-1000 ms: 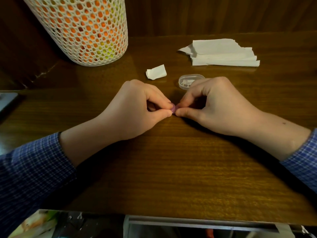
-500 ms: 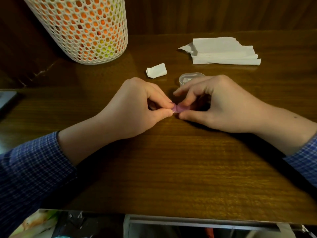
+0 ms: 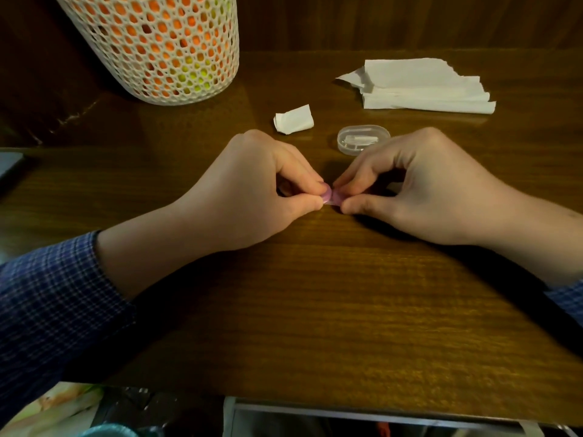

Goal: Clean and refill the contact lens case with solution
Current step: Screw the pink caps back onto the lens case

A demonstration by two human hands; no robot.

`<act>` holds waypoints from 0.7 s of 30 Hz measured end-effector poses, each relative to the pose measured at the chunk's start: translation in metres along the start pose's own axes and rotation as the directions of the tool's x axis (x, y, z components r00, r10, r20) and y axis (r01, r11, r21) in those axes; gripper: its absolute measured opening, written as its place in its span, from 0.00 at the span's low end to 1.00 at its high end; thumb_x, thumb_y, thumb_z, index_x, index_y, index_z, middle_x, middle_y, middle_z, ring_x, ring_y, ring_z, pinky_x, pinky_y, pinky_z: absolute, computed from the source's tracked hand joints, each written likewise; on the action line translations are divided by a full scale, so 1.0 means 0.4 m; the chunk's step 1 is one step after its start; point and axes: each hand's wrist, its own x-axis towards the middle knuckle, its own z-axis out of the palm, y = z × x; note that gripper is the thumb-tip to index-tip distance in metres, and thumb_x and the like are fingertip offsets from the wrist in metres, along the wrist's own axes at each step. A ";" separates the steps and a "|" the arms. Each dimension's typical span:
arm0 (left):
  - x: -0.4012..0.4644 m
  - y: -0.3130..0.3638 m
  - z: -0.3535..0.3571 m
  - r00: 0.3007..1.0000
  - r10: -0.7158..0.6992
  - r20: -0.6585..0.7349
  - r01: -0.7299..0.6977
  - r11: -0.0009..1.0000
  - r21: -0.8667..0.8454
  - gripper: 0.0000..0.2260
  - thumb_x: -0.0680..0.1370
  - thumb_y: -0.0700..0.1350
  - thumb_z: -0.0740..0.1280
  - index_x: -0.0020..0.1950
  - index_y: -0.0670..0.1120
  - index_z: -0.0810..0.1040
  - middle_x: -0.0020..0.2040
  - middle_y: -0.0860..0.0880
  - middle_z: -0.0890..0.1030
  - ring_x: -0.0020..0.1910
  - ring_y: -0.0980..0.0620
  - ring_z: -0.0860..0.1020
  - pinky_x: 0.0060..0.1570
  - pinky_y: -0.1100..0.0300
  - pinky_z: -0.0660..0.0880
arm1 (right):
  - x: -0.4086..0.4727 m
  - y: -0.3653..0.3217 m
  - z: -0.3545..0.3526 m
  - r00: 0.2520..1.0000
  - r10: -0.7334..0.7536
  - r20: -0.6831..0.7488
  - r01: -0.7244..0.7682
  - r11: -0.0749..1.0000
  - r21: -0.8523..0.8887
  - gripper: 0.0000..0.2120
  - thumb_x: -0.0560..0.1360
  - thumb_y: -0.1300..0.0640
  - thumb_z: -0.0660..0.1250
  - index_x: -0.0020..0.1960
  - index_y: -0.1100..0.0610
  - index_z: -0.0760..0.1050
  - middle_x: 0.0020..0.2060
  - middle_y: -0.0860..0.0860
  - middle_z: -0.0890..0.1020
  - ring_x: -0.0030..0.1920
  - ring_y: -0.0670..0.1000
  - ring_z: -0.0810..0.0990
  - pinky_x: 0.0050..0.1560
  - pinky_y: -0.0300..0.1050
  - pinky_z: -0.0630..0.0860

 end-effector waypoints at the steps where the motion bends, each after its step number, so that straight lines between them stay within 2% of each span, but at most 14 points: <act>1: 0.001 0.000 0.000 1.000 -0.002 0.001 0.002 1.000 0.002 0.06 0.76 0.49 0.76 0.51 0.57 0.87 0.52 0.63 0.84 0.54 0.64 0.82 0.59 0.60 0.80 | -0.002 -0.001 0.006 1.000 0.011 -0.023 -0.011 1.000 0.010 0.03 0.71 0.52 0.76 0.44 0.46 0.86 0.45 0.39 0.86 0.50 0.36 0.83 0.62 0.41 0.79; 7: -0.003 -0.003 0.005 0.999 0.043 -0.026 -0.043 0.999 0.018 0.07 0.76 0.47 0.76 0.53 0.53 0.88 0.53 0.60 0.85 0.53 0.63 0.83 0.56 0.62 0.81 | -0.004 -0.008 0.020 0.996 0.019 -0.083 -0.018 1.000 0.015 0.04 0.71 0.53 0.78 0.43 0.45 0.85 0.43 0.39 0.86 0.48 0.37 0.83 0.65 0.48 0.77; 11: 0.005 -0.011 0.002 0.998 0.068 -0.004 -0.068 0.998 -0.004 0.07 0.75 0.48 0.76 0.52 0.54 0.88 0.51 0.60 0.85 0.52 0.64 0.83 0.53 0.63 0.81 | 0.000 0.008 -0.008 0.999 -0.029 0.015 0.029 0.999 0.028 0.01 0.73 0.51 0.75 0.44 0.47 0.86 0.49 0.40 0.85 0.53 0.39 0.82 0.62 0.42 0.78; 12: 0.009 -0.012 0.002 0.997 0.077 0.016 -0.076 0.997 -0.014 0.07 0.75 0.48 0.76 0.52 0.54 0.88 0.50 0.60 0.85 0.51 0.64 0.83 0.52 0.63 0.82 | 0.000 0.016 -0.019 0.999 -0.051 -0.010 0.051 0.998 0.043 0.04 0.73 0.49 0.74 0.45 0.48 0.86 0.52 0.40 0.84 0.53 0.40 0.82 0.60 0.38 0.77; 14: 0.016 -0.010 0.006 0.993 0.107 0.049 -0.105 0.994 -0.039 0.07 0.75 0.49 0.76 0.53 0.54 0.88 0.50 0.60 0.85 0.52 0.63 0.83 0.49 0.61 0.82 | 0.005 0.044 -0.043 0.983 -0.058 -0.176 0.076 0.992 0.096 0.06 0.74 0.48 0.73 0.48 0.48 0.85 0.54 0.40 0.83 0.51 0.43 0.82 0.53 0.35 0.78; 16: 0.022 -0.009 0.015 0.991 0.124 0.057 -0.119 0.990 -0.075 0.07 0.75 0.49 0.76 0.53 0.54 0.88 0.50 0.60 0.85 0.52 0.61 0.83 0.47 0.58 0.83 | 0.020 0.085 -0.066 0.948 0.035 -0.315 -0.006 0.996 0.091 0.07 0.74 0.50 0.74 0.52 0.46 0.83 0.55 0.40 0.82 0.47 0.44 0.82 0.46 0.36 0.80; 17: 0.026 -0.009 0.018 0.990 0.131 0.061 -0.125 0.988 -0.093 0.07 0.75 0.49 0.76 0.53 0.54 0.88 0.50 0.59 0.85 0.52 0.60 0.83 0.47 0.58 0.82 | 0.030 0.108 -0.073 0.941 0.092 -0.327 -0.075 0.995 0.064 0.09 0.74 0.50 0.75 0.54 0.45 0.82 0.56 0.40 0.81 0.46 0.44 0.81 0.43 0.38 0.81; 19: 0.033 -0.007 0.026 0.985 0.159 0.071 -0.150 0.982 -0.112 0.07 0.75 0.48 0.76 0.54 0.54 0.88 0.52 0.59 0.85 0.53 0.59 0.83 0.47 0.64 0.80 | 0.049 0.144 -0.075 0.951 0.154 -0.268 -0.162 0.987 -0.007 0.13 0.73 0.48 0.77 0.56 0.44 0.81 0.61 0.41 0.78 0.44 0.45 0.82 0.40 0.37 0.79; 21: 0.037 -0.003 0.032 0.981 0.169 0.091 -0.160 0.981 -0.107 0.08 0.75 0.50 0.76 0.54 0.56 0.88 0.54 0.59 0.83 0.55 0.59 0.81 0.46 0.69 0.76 | 0.062 0.158 -0.065 0.967 0.149 -0.208 -0.163 0.985 -0.050 0.14 0.72 0.47 0.78 0.56 0.43 0.80 0.63 0.39 0.76 0.40 0.45 0.81 0.39 0.35 0.76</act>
